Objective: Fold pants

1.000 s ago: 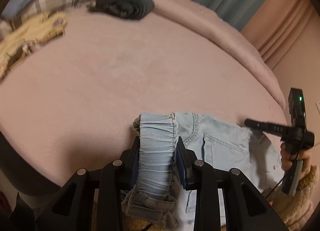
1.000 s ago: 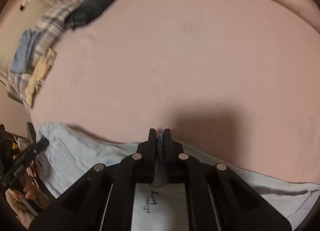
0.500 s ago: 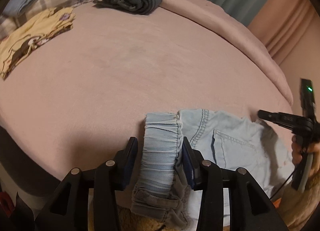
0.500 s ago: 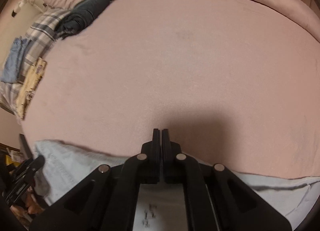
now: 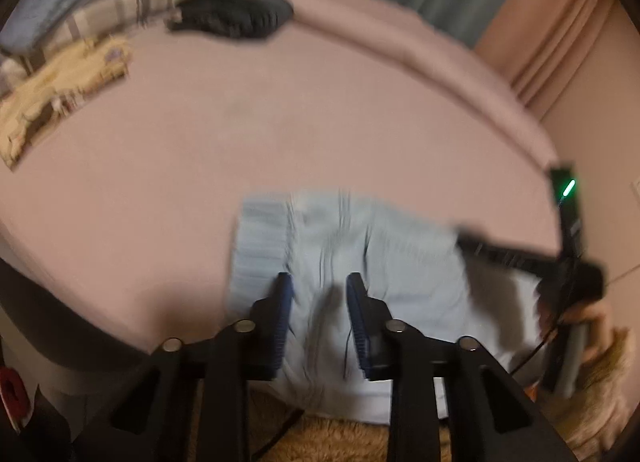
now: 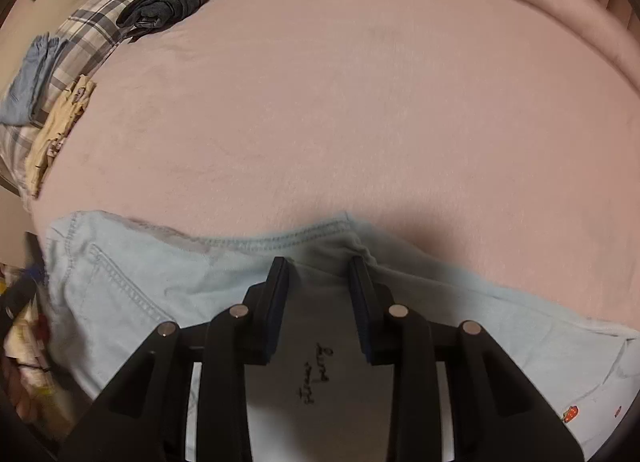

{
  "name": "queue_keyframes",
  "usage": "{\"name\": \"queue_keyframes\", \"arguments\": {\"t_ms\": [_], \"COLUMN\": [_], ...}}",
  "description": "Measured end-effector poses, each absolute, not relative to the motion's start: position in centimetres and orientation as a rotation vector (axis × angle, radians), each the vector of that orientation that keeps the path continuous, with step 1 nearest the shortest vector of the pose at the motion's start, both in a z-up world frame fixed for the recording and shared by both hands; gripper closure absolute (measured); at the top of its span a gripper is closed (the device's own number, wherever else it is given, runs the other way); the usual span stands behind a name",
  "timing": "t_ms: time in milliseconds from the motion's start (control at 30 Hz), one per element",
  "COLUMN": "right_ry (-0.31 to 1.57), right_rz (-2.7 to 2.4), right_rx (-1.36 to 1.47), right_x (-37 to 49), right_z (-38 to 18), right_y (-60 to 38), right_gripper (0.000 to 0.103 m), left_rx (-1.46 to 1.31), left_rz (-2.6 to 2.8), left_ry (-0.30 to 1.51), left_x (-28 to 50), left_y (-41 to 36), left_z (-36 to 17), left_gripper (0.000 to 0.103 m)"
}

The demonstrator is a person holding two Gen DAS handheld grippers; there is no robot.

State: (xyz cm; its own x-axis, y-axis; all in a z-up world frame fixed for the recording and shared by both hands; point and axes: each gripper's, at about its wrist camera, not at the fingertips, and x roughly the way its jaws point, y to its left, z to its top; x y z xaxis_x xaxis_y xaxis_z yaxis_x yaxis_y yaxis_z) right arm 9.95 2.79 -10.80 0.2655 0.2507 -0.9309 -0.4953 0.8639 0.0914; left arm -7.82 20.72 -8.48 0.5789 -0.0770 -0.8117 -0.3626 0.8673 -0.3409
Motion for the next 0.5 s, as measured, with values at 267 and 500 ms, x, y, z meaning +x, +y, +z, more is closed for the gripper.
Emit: {"name": "queue_keyframes", "arguments": {"t_ms": [267, 500], "right_ry": [1.183, 1.179], "right_rz": [0.487, 0.489], "right_rx": [-0.246, -0.23], "right_x": [9.9, 9.9], "right_z": [-10.8, -10.7], "right_y": [3.3, 3.4], "right_gripper": [0.071, 0.071], "left_rx": [-0.503, -0.51], "left_rz": [0.226, 0.239], "left_ry": [0.982, 0.995], "left_x": [-8.7, -8.8], "left_y": [20.9, 20.4], "left_z": [-10.8, -10.1], "left_gripper": [0.089, 0.089]}}
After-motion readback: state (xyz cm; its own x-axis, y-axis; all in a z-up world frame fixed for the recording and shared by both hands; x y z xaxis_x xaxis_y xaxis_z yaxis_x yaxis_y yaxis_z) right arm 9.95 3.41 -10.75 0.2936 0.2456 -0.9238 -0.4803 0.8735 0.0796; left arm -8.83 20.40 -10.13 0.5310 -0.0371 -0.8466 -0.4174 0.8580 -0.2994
